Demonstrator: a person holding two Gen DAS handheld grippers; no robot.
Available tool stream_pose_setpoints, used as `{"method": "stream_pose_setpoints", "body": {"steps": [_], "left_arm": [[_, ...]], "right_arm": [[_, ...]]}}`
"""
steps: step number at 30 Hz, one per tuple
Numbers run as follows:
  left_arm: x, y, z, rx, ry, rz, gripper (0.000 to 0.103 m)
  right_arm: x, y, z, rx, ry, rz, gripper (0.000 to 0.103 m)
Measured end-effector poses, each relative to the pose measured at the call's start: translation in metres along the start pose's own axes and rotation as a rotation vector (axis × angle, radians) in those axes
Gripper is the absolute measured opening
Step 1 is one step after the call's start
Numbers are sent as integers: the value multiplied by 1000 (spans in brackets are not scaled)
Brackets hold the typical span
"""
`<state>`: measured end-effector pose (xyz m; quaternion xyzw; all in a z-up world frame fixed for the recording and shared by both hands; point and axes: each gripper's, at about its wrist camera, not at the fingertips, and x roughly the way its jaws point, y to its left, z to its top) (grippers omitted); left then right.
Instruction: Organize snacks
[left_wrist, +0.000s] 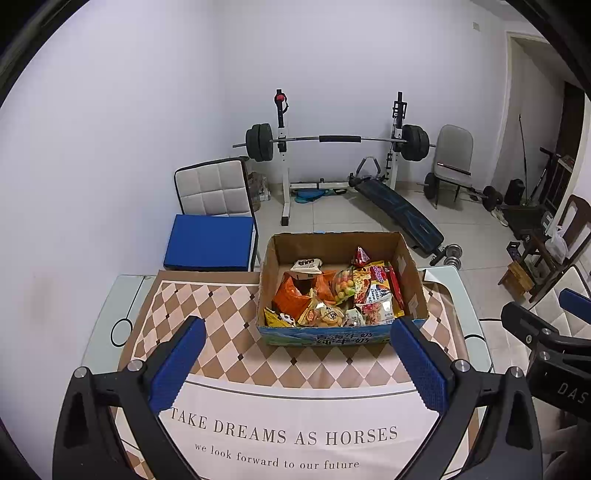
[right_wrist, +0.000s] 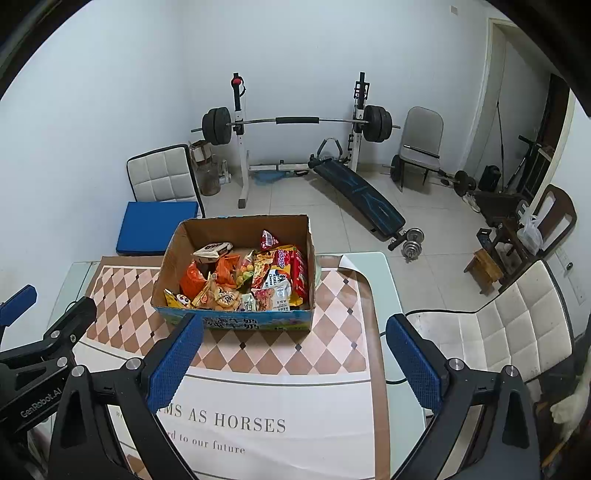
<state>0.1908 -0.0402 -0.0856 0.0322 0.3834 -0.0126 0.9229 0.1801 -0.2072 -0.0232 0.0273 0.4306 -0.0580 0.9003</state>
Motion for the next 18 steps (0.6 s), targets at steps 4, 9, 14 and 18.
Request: {"method": "stream_pose_setpoints", "body": {"steps": [4, 9, 14, 18], "left_arm": [[-1, 1, 1, 2, -3, -2, 103], [-2, 2, 4, 6, -4, -8, 103], [-3, 2, 4, 6, -5, -8, 103], [-3, 2, 4, 6, -5, -11, 103]], "right_arm": [[1, 0, 0, -1, -1, -1, 101], [0, 0, 0, 0, -1, 1, 101], [1, 0, 0, -2, -2, 0, 101], [1, -1, 0, -2, -1, 1, 101]]}}
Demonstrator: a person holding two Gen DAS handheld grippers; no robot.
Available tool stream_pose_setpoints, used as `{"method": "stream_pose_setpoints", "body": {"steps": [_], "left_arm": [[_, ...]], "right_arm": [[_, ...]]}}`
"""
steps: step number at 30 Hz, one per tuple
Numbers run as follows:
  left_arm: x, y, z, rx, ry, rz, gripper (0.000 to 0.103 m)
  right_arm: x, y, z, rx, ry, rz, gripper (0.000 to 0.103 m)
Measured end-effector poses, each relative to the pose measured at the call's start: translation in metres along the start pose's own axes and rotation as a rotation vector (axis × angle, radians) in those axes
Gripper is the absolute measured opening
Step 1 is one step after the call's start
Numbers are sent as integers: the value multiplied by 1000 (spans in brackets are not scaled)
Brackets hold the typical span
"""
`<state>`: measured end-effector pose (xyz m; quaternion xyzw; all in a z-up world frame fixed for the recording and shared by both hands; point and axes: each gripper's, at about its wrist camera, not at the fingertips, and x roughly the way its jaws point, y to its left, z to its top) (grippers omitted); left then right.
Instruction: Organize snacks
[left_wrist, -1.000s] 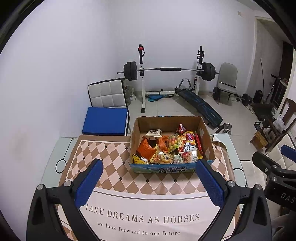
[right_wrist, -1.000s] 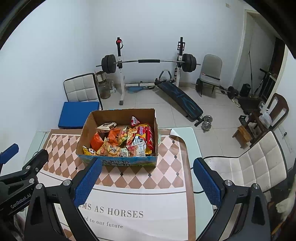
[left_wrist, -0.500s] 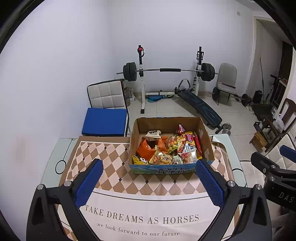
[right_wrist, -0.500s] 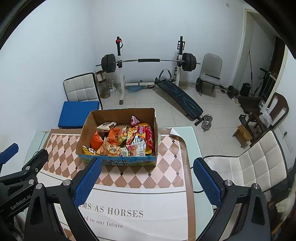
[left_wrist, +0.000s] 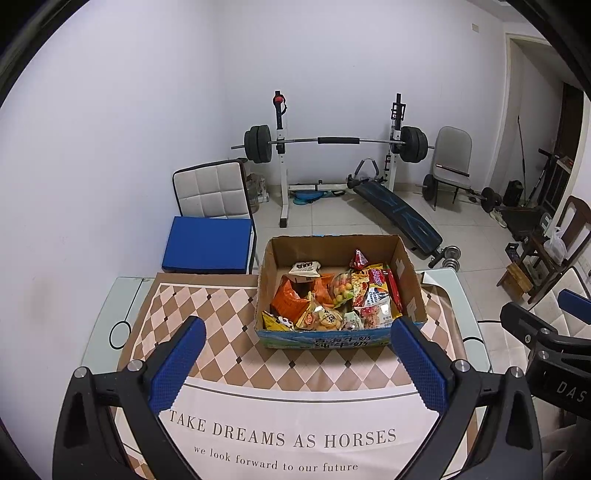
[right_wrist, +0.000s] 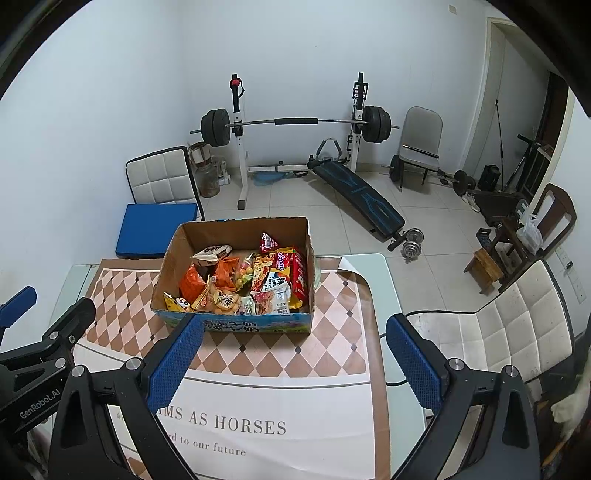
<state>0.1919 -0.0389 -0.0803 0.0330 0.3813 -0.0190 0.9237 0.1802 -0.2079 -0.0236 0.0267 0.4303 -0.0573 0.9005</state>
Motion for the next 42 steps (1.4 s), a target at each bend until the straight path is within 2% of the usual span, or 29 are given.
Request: {"method": "stream_pose_setpoints", "body": {"steps": [42], "left_arm": [[-14, -6, 9, 15, -17, -23, 103]], "right_arm": [[-8, -7, 7, 17, -5, -9, 101]]}}
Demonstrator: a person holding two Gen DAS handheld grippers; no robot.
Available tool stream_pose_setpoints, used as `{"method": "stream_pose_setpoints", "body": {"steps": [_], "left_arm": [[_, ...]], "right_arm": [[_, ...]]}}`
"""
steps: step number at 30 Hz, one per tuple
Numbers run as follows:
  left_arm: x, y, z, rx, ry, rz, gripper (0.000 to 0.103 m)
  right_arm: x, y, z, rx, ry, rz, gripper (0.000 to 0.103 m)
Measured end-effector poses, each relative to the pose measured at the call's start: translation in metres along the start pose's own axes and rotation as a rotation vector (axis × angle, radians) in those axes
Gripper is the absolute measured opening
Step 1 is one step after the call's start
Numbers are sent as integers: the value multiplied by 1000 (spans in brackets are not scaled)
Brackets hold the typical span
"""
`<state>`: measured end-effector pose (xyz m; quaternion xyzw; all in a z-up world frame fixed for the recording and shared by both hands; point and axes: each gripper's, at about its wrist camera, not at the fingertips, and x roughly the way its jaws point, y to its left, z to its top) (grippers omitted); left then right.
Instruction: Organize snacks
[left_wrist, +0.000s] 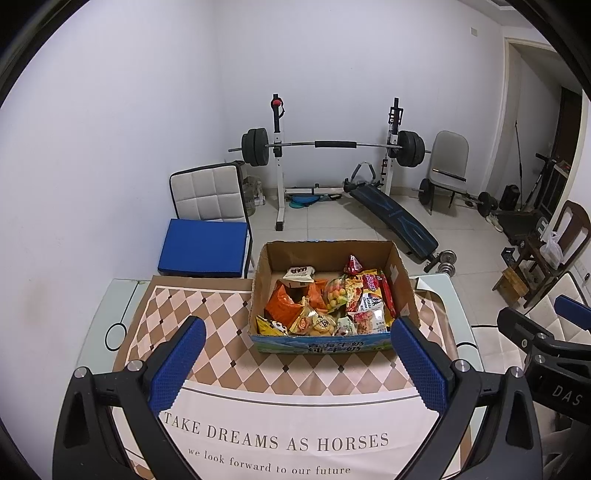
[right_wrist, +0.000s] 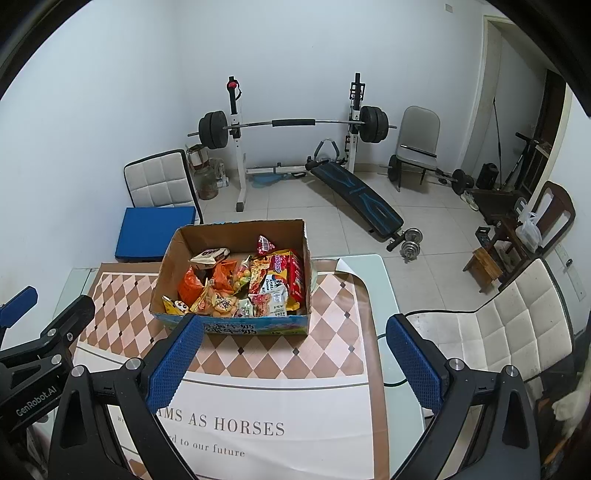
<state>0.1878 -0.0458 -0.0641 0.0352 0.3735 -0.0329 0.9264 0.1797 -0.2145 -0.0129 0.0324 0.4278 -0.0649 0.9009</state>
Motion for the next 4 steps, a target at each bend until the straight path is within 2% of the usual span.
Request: {"method": "stream_pose_setpoints", "body": {"steps": [4], "left_arm": [[1, -1, 0, -4, -2, 0, 103]], "right_arm": [[0, -1, 1, 3, 0, 1, 101]]}}
